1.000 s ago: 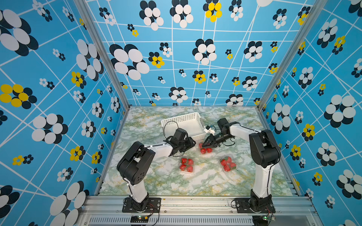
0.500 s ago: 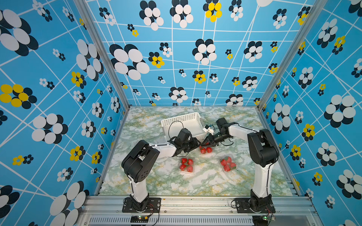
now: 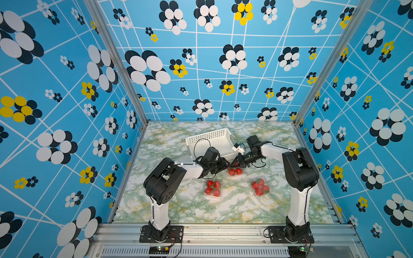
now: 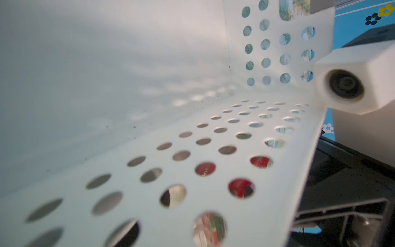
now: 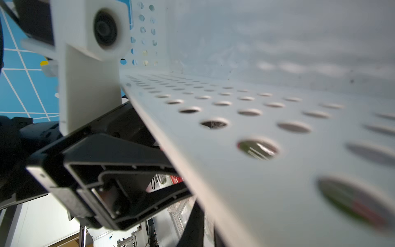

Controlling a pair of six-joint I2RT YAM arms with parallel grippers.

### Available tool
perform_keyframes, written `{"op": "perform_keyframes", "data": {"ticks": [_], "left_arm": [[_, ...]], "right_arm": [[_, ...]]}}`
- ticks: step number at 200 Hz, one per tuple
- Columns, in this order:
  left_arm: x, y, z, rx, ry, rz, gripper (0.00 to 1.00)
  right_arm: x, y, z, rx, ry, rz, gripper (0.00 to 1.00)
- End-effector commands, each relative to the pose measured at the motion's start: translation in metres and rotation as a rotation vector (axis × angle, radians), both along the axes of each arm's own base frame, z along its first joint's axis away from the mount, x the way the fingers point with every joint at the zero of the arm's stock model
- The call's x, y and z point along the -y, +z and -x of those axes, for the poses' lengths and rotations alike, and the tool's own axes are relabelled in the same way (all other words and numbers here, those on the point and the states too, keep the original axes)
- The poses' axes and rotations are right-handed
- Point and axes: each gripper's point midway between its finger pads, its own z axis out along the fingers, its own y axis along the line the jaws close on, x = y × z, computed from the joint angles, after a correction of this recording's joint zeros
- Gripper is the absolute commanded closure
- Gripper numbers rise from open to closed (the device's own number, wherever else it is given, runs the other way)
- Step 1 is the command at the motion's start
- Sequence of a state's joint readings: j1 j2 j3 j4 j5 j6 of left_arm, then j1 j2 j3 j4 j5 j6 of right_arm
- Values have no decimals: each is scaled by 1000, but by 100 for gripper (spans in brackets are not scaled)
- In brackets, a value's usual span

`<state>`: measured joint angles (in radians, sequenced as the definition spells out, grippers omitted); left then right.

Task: Pack strawberries into containers
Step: Close the packing box at the center of the board.

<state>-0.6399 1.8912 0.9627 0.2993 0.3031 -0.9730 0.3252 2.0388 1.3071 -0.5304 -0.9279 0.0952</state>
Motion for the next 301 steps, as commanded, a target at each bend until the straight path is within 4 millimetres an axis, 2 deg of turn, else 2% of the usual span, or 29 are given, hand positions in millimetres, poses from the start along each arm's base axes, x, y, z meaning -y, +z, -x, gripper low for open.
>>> {"op": "perform_keyframes", "data": {"ticks": [1, 50, 101, 104, 126, 172, 186, 201, 238, 246, 250, 301], "left_arm": [[10, 5, -3, 22, -35, 10, 43], [13, -2, -4, 5, -38, 4, 50], [12, -5, -4, -4, -37, -1, 56], [12, -6, -4, -5, -36, 0, 60], [13, -8, -4, -10, -37, 4, 68], [11, -9, -4, -14, -30, 4, 75], [12, -11, -4, -18, -32, 4, 81], [13, -11, -5, -23, -34, 15, 78], [11, -5, -5, -5, -23, 19, 59], [10, -3, -5, 1, -20, 21, 58], [9, -2, -5, 3, -18, 23, 53], [5, 2, -11, 17, -10, 25, 49]], "right_arm": [[17, -25, 18, -111, -51, 115, 88], [21, -28, 19, -114, -52, 130, 89], [24, -19, 15, -93, -60, 124, 90], [24, -19, 15, -93, -60, 124, 90], [25, -21, 16, -98, -61, 126, 90], [27, -19, 16, -94, -63, 128, 91], [31, -19, 17, -97, -69, 133, 91], [34, -16, 17, -90, -73, 133, 91], [46, -12, 18, -87, -98, 135, 91], [47, -10, 18, -82, -101, 135, 91], [48, -10, 19, -82, -102, 135, 91], [52, 2, 18, -55, -114, 127, 91]]}}
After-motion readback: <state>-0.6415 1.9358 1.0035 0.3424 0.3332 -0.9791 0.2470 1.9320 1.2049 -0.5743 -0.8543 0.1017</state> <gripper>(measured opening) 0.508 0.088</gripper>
